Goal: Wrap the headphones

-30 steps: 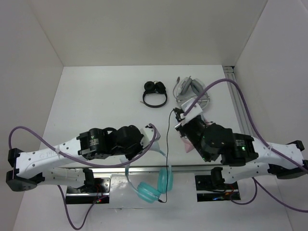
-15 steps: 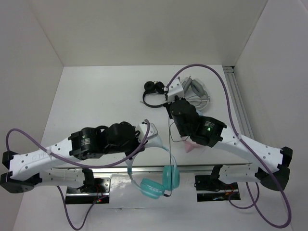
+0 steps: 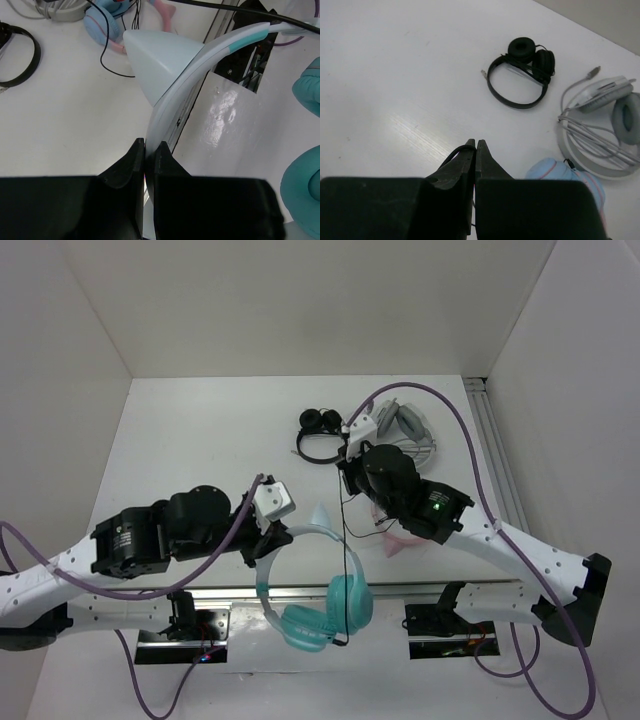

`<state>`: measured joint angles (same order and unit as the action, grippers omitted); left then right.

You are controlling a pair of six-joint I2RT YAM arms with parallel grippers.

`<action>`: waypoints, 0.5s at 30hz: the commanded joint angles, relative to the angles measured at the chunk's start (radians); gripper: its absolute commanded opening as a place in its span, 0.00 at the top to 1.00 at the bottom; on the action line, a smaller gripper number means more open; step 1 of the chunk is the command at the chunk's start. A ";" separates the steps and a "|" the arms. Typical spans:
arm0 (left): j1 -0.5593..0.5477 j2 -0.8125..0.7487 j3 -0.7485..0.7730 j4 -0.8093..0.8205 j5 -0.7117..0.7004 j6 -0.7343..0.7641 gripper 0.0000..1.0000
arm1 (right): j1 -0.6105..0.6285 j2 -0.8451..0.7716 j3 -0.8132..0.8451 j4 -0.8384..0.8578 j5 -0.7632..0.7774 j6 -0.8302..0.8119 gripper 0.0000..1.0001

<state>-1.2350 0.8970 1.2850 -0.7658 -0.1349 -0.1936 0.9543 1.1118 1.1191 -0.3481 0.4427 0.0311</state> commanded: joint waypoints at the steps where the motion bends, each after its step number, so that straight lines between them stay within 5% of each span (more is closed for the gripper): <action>1: -0.014 0.003 0.033 0.117 0.124 -0.033 0.97 | -0.020 -0.001 -0.004 0.078 -0.084 -0.016 1.00; 10: -0.014 -0.191 -0.016 0.330 -0.011 -0.128 1.00 | -0.020 -0.070 -0.176 0.254 -0.215 0.006 1.00; 15: -0.014 -0.227 -0.016 0.365 -0.146 -0.187 1.00 | -0.020 -0.102 -0.295 0.420 -0.424 0.006 1.00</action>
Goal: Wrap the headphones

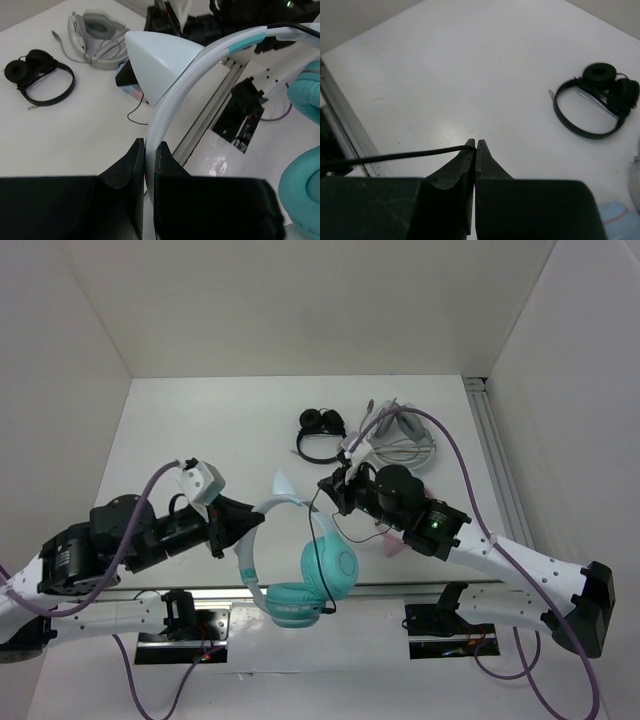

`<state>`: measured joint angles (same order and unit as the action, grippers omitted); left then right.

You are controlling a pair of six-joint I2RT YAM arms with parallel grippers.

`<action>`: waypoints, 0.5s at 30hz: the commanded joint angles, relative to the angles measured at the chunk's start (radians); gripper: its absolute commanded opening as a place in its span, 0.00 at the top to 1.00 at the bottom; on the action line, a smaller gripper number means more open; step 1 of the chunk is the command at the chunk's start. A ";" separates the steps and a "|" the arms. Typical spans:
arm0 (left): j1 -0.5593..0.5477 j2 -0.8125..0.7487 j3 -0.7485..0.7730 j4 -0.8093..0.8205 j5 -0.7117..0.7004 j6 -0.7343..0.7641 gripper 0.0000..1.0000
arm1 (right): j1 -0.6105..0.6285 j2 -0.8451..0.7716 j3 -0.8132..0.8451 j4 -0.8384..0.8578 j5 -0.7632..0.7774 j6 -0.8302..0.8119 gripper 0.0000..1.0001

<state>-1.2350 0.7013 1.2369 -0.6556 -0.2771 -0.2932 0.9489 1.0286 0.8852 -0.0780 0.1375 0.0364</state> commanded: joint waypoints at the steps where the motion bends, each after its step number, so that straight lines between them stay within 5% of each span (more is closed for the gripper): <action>1: -0.014 -0.040 0.032 0.266 -0.019 -0.102 1.00 | -0.015 -0.019 -0.080 0.217 -0.160 0.000 1.00; 9: -0.014 -0.088 -0.089 0.352 -0.291 -0.271 1.00 | -0.015 0.024 -0.218 0.510 -0.559 0.029 1.00; 15: -0.014 -0.063 -0.102 0.321 -0.593 -0.391 1.00 | 0.008 0.033 -0.298 0.753 -0.680 0.106 1.00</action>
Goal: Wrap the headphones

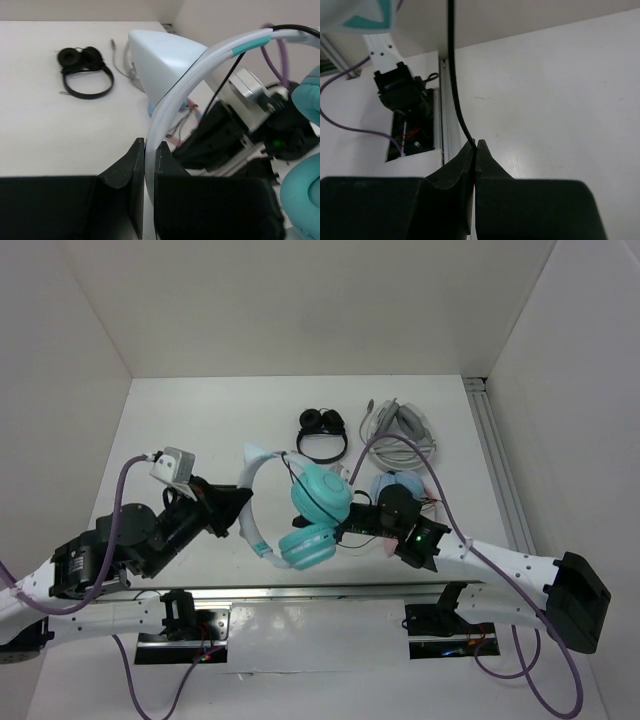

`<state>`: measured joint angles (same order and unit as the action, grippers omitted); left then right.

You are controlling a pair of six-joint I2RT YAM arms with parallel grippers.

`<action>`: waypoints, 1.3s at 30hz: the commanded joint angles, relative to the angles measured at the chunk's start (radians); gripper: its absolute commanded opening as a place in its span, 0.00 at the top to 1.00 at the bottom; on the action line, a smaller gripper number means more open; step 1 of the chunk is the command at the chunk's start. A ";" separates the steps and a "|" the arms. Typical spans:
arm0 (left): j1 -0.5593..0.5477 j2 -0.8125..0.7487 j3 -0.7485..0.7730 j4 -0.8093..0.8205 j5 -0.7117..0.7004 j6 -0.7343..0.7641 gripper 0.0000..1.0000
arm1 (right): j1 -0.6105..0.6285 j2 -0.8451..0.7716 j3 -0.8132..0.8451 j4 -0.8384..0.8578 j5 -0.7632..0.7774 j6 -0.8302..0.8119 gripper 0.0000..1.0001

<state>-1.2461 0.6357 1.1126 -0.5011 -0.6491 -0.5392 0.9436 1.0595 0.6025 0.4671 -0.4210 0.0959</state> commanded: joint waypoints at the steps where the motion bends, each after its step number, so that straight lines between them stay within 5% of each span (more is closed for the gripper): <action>1: -0.003 0.002 0.035 0.156 -0.250 -0.156 1.00 | 0.023 0.002 -0.015 0.208 -0.122 0.047 1.00; 13: -0.003 0.082 0.125 0.111 -0.414 -0.245 1.00 | 0.216 0.011 -0.020 0.358 -0.111 0.047 0.99; 29: -0.003 0.024 0.144 0.010 -0.547 -0.367 1.00 | 0.273 0.034 -0.032 0.485 -0.140 0.061 0.98; 39: -0.003 0.053 0.190 -0.082 -0.601 -0.499 1.00 | 0.314 0.117 0.010 0.452 -0.125 0.051 0.75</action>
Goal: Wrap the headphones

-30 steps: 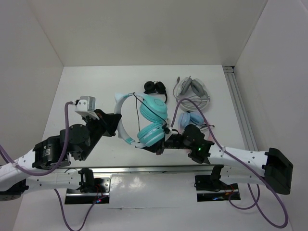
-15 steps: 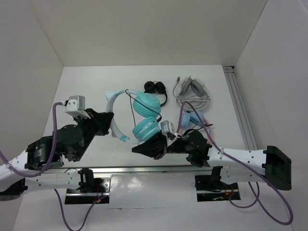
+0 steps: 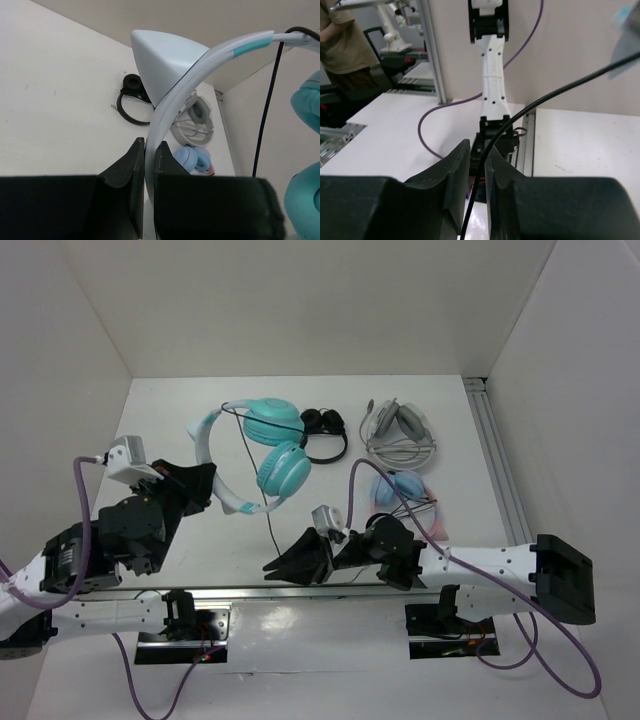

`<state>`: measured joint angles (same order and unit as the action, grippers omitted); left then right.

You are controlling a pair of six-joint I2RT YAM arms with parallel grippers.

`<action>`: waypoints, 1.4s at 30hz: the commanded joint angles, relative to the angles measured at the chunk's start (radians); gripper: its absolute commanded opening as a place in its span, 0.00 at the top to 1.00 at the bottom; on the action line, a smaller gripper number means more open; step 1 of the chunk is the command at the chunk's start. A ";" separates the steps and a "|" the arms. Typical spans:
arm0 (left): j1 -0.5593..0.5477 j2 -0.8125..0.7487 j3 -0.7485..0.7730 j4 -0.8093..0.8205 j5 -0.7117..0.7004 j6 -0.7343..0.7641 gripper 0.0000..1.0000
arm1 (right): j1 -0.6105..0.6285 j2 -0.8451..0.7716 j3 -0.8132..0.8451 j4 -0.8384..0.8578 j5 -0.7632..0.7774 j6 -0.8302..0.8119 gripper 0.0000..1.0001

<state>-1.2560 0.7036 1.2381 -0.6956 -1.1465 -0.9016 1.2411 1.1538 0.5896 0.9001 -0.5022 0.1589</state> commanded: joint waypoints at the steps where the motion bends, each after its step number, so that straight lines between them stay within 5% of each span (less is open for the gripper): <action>1: 0.007 -0.015 0.075 0.113 -0.117 -0.137 1.00 | 0.017 0.023 0.022 0.019 -0.044 -0.012 0.75; 18: 0.007 0.088 0.228 0.132 -0.285 0.085 1.00 | 0.103 0.055 -0.007 0.068 -0.013 0.007 0.72; 26: 0.007 0.054 0.169 0.619 -0.389 0.613 1.00 | 0.103 0.064 -0.054 0.079 0.019 0.025 0.72; 32: 0.007 0.054 0.224 0.446 -0.432 0.526 1.00 | 0.135 0.064 -0.083 0.088 0.053 0.034 0.74; 35: 0.007 0.054 0.235 0.413 -0.432 0.501 1.00 | 0.156 0.055 -0.093 0.079 0.063 0.034 0.85; 36: 0.007 0.054 0.235 0.383 -0.432 0.485 1.00 | 0.168 0.055 -0.093 0.069 0.076 0.034 0.99; 42: 0.060 0.073 0.235 0.318 -0.432 0.483 1.00 | 0.228 0.009 -0.070 -0.061 0.137 0.015 1.00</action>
<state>-1.2186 0.7727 1.4326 -0.4095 -1.4879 -0.3920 1.4330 1.2076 0.4992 0.8856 -0.4026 0.1905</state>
